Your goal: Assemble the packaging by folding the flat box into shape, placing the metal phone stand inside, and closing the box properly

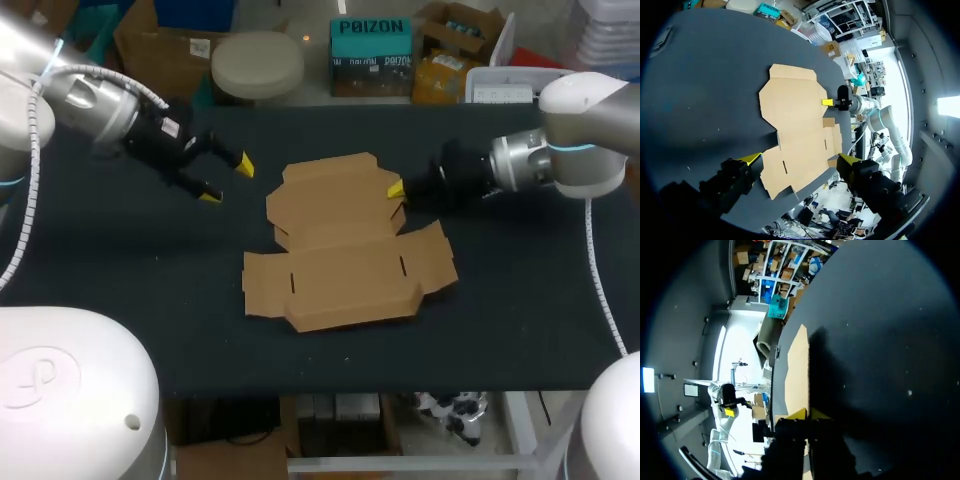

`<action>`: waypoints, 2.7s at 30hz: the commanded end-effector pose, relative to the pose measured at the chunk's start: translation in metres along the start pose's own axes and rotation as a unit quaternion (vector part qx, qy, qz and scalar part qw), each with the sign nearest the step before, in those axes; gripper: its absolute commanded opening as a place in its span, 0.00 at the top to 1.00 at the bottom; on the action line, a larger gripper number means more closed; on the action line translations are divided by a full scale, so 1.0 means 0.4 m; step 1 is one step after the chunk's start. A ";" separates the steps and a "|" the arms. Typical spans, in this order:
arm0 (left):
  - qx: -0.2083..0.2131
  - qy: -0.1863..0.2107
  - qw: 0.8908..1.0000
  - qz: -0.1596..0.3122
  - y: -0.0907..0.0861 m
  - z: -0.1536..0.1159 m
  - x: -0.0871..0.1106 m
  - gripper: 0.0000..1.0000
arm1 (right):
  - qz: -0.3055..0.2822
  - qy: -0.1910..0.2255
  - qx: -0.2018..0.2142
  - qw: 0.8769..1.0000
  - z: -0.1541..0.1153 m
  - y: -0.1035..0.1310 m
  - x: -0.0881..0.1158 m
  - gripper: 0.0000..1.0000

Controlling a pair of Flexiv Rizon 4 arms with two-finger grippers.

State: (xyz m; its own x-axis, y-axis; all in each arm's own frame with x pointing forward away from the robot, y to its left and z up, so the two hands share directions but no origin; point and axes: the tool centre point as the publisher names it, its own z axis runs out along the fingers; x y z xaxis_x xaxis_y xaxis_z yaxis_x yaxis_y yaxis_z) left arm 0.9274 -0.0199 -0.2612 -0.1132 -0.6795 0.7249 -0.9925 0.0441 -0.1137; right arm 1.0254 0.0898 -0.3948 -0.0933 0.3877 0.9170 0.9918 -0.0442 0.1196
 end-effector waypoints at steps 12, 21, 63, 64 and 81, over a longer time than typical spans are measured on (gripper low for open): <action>0.017 0.014 1.000 0.004 -0.010 0.005 -0.012 0.00 | -0.011 0.033 -0.008 0.999 -0.037 -0.016 0.041 1.00; 0.009 0.013 1.000 0.014 -0.015 0.024 -0.020 0.00 | -0.023 0.036 -0.029 0.999 -0.031 -0.019 0.050 1.00; 0.180 0.054 0.961 0.204 -0.121 0.046 0.016 0.00 | -0.198 0.168 -0.062 0.964 -0.126 -0.120 0.241 1.00; 0.180 0.054 0.961 0.204 -0.121 0.046 0.016 0.00 | -0.198 0.168 -0.062 0.964 -0.126 -0.120 0.241 1.00; 0.162 0.196 0.911 0.323 -0.166 0.077 0.071 0.00 | -0.257 0.200 -0.078 0.942 -0.137 -0.111 0.298 1.00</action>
State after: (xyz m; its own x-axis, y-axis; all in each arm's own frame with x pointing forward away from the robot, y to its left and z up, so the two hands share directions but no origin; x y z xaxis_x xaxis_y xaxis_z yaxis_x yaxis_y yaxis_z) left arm 0.9805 -0.0598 -0.2511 -0.7254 -0.3352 0.6011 -0.6563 0.0740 -0.7508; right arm 0.9638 0.0894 -0.2691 -0.6096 0.0270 0.7923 0.7876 -0.0924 0.6092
